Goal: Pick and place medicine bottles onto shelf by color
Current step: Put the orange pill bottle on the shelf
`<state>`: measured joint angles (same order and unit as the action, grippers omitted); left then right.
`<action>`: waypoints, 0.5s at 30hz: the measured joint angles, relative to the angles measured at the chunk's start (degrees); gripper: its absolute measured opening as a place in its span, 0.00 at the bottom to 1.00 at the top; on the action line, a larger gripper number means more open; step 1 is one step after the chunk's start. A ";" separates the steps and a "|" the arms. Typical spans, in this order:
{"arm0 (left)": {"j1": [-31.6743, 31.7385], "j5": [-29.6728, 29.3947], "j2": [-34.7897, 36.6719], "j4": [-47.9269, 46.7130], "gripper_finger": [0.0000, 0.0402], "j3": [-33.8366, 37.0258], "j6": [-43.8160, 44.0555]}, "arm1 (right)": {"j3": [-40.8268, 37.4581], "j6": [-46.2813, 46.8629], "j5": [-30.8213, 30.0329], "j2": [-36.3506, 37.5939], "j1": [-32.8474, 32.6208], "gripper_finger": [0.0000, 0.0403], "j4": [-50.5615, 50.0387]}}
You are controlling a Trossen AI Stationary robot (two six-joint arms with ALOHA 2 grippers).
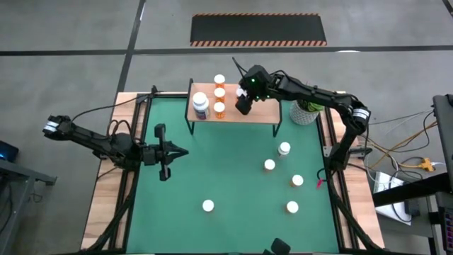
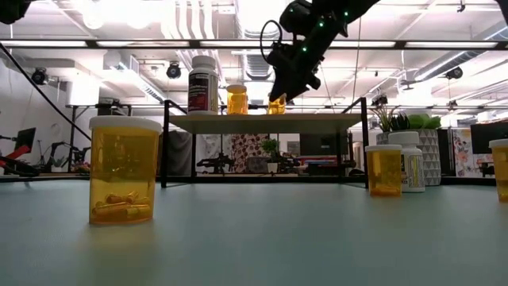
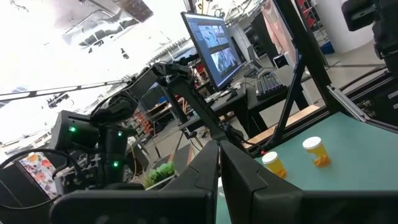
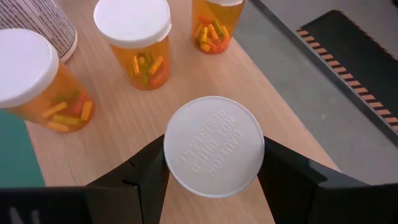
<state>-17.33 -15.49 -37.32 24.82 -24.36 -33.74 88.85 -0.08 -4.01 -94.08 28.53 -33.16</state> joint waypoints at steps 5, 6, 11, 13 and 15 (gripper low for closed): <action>0.01 0.00 0.00 -0.09 0.00 0.13 0.02 | -0.01 1.27 0.00 0.00 -0.02 0.51 0.04; 0.01 0.00 0.01 -0.24 0.00 0.21 0.02 | -0.01 1.84 0.00 -0.13 -0.02 0.51 0.03; 0.01 0.00 1.03 -1.76 0.00 0.42 0.06 | 0.01 2.79 -0.01 -1.46 -0.11 0.51 1.16; -0.01 0.00 1.44 -1.91 0.00 0.49 0.07 | 0.04 3.02 0.00 -1.99 -0.11 0.51 1.34; -0.01 0.00 1.94 -1.92 0.00 0.66 0.09 | 0.08 3.10 0.00 -2.26 -0.13 0.51 1.46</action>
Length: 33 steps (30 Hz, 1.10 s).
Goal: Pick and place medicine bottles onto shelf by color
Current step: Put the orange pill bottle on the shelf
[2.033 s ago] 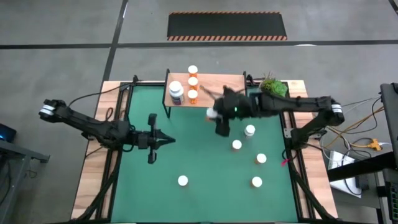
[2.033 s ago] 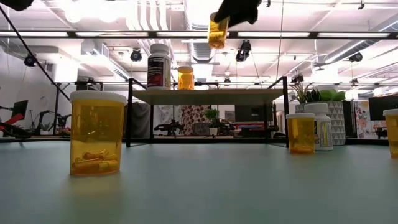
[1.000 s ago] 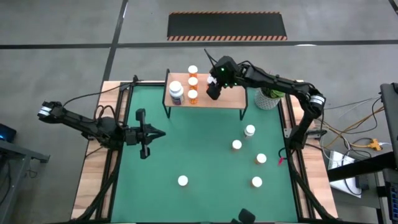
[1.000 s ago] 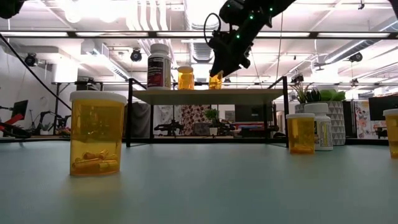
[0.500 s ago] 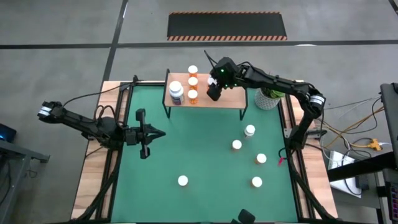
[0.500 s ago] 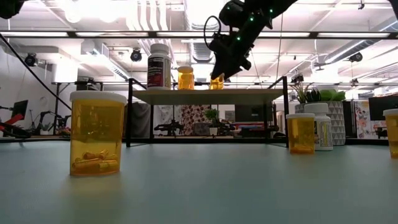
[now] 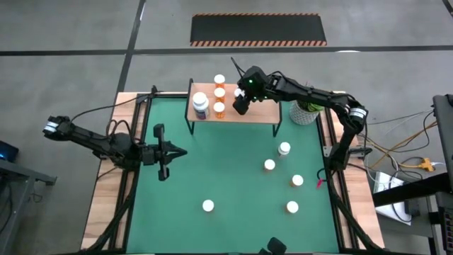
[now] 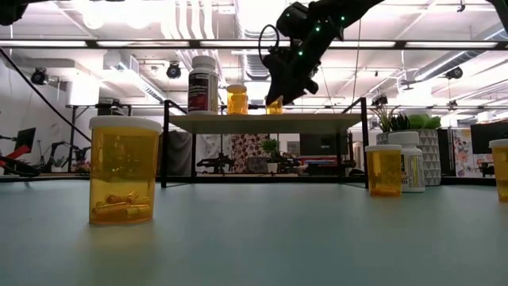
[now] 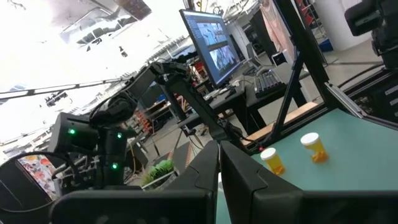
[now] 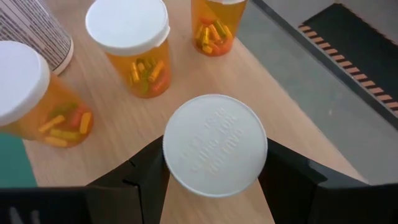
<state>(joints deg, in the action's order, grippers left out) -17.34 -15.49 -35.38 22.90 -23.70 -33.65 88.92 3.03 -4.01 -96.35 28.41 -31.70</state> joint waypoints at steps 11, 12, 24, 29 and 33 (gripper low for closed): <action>0.01 0.00 0.66 0.08 0.00 0.39 -0.02 | 0.39 -1.42 0.07 0.56 0.00 0.51 0.01; 0.00 0.00 0.66 0.07 0.00 0.39 -0.02 | 0.49 -1.38 0.07 0.56 0.00 0.51 0.14; 0.02 0.00 0.63 0.10 0.00 0.39 -0.03 | 0.59 0.33 1.05 0.56 0.00 0.61 0.24; 0.01 0.00 0.60 0.11 0.00 0.39 -0.04 | 1.04 0.09 1.05 0.56 0.00 0.66 0.29; 0.02 0.00 0.62 0.14 0.00 0.39 -0.04 | 3.07 -0.25 1.56 0.67 -0.02 0.69 -0.49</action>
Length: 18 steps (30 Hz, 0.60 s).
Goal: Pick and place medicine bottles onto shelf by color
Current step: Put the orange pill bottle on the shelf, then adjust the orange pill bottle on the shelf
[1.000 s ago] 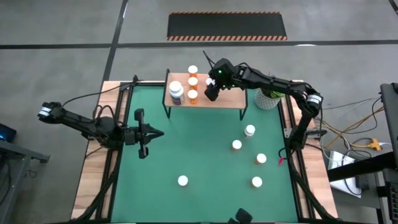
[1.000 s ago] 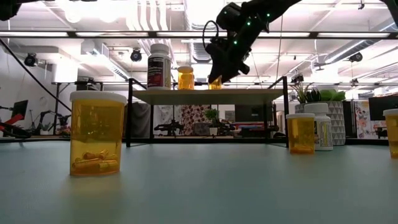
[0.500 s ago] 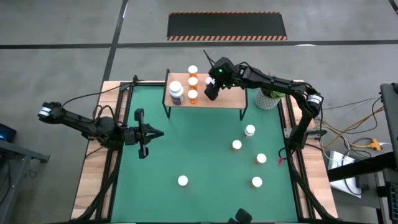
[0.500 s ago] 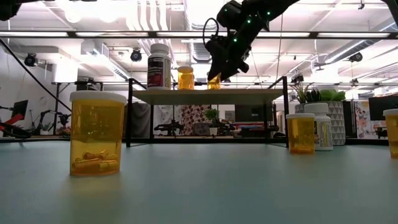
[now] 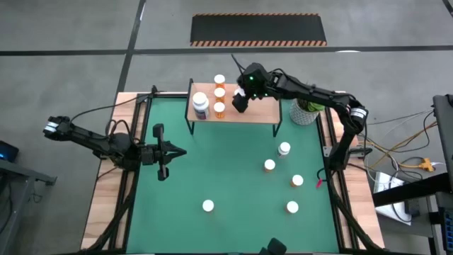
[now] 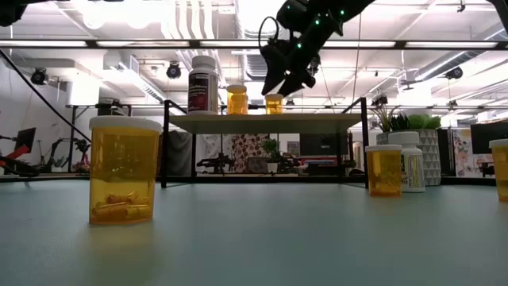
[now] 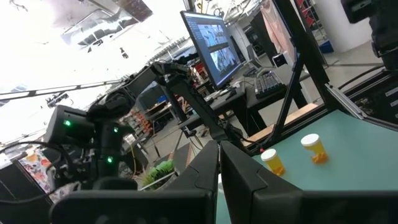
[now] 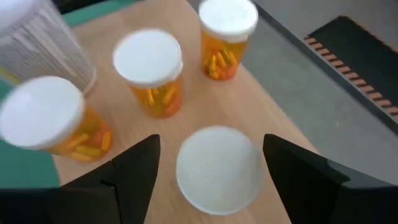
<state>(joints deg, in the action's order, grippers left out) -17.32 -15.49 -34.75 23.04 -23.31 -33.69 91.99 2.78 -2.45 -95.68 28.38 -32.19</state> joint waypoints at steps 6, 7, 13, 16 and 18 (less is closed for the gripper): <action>-0.02 0.00 -0.05 0.05 0.00 -0.02 0.00 | 3.69 -2.17 6.38 0.09 -0.03 0.68 -2.76; 0.00 0.00 -0.08 0.05 0.00 -0.02 0.00 | 4.26 -2.48 7.57 0.09 -0.14 0.67 -2.98; -0.01 0.02 -0.42 0.22 0.00 -0.02 0.00 | 7.58 -4.31 8.91 0.11 -1.96 0.61 -5.28; -0.02 0.00 -0.85 0.26 0.00 -0.02 0.01 | 8.28 -5.24 8.92 0.31 -3.59 0.57 -5.32; -0.02 0.01 -1.05 0.27 0.00 -0.02 0.02 | 8.70 -5.86 8.93 0.33 -4.66 0.55 -5.42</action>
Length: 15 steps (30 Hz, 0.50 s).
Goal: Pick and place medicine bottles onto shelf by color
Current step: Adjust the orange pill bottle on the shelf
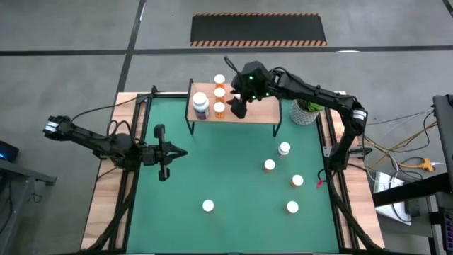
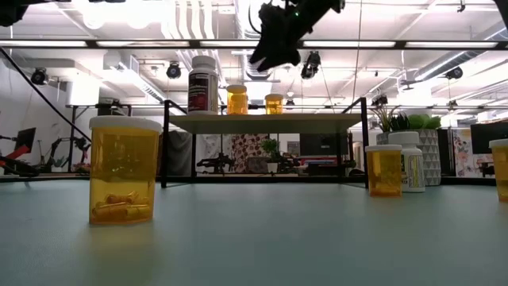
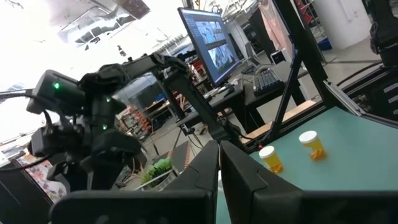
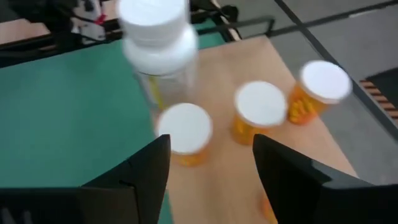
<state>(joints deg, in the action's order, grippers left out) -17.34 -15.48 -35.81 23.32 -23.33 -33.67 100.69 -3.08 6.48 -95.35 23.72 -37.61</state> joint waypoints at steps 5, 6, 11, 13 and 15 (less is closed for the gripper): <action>0.00 0.01 -0.20 0.12 0.00 0.00 0.12 | 1.49 -0.15 -0.02 0.02 -1.48 0.48 0.04; 0.02 -0.01 -0.20 0.17 0.00 0.00 0.15 | 1.90 0.00 -0.04 0.01 -1.50 0.47 0.07; 0.00 -0.01 -0.07 0.10 0.00 0.00 0.18 | 3.33 0.92 -0.31 0.00 -1.43 0.37 0.08; 0.00 -0.16 -0.05 0.06 0.00 0.00 0.17 | 3.36 0.91 -0.46 0.00 -1.43 0.32 0.07; 0.00 -1.19 -0.06 0.10 0.00 0.00 0.17 | 3.25 0.91 -0.46 -0.13 -1.43 0.26 0.09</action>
<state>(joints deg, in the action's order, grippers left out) -17.34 -16.67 -35.87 23.41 -23.33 -33.50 103.94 -2.17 6.02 -95.47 22.28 -37.52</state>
